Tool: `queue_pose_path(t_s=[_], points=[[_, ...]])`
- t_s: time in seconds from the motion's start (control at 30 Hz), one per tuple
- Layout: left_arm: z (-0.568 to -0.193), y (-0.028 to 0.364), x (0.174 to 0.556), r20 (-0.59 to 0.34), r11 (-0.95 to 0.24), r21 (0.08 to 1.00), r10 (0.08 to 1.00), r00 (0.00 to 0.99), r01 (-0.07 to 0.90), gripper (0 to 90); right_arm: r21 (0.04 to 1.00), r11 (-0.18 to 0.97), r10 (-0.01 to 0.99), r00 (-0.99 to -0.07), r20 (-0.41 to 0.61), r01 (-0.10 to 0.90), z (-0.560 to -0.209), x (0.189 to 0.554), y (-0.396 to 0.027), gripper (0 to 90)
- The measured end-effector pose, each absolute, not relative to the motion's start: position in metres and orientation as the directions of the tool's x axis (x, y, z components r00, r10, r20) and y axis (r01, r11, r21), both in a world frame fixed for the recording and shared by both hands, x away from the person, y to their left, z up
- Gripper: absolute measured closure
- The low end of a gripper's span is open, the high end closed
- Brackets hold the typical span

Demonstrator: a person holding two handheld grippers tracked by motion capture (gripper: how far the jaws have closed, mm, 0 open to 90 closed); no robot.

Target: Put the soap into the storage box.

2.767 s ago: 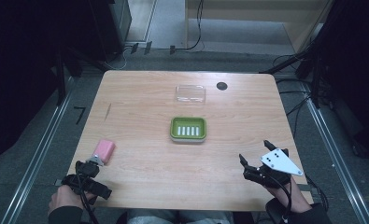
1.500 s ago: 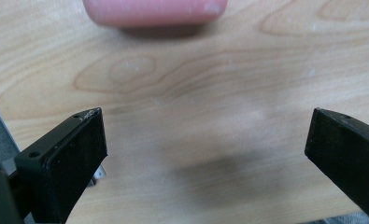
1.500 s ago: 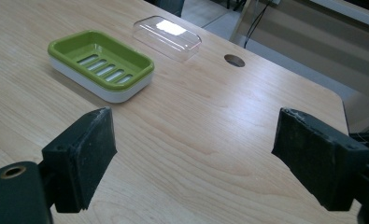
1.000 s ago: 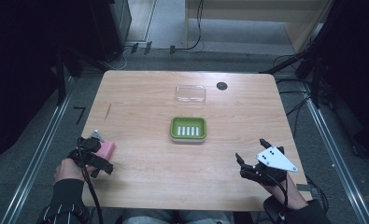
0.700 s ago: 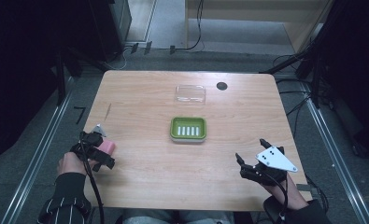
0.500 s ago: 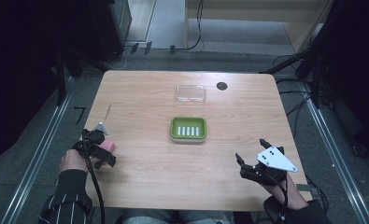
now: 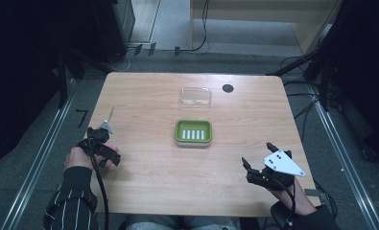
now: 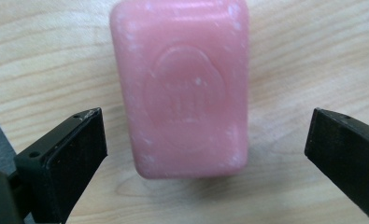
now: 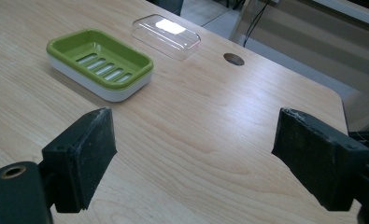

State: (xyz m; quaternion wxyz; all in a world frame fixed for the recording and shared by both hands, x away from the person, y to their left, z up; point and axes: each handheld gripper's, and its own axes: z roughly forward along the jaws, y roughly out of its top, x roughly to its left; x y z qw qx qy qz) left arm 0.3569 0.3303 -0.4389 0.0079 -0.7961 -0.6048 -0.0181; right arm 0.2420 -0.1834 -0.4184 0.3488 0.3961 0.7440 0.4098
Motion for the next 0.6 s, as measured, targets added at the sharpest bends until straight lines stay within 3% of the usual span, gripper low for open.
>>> queue_pose_path(t_s=[0.37,0.6], points=[[-0.4438,0.3286,0.3655,0.067,-0.270,0.009,0.961,0.269,0.963,0.0,0.885,0.351,0.875,-0.443,-0.194,0.305,-0.4183,0.2422,-0.1833,13.5],[-0.4434,0.3277,0.3669,0.088,-0.263,0.022,0.961,0.261,0.964,15.7,0.886,0.349,0.875,-0.443,-0.193,0.304,-0.4183,0.2422,-0.1837,13.5]])
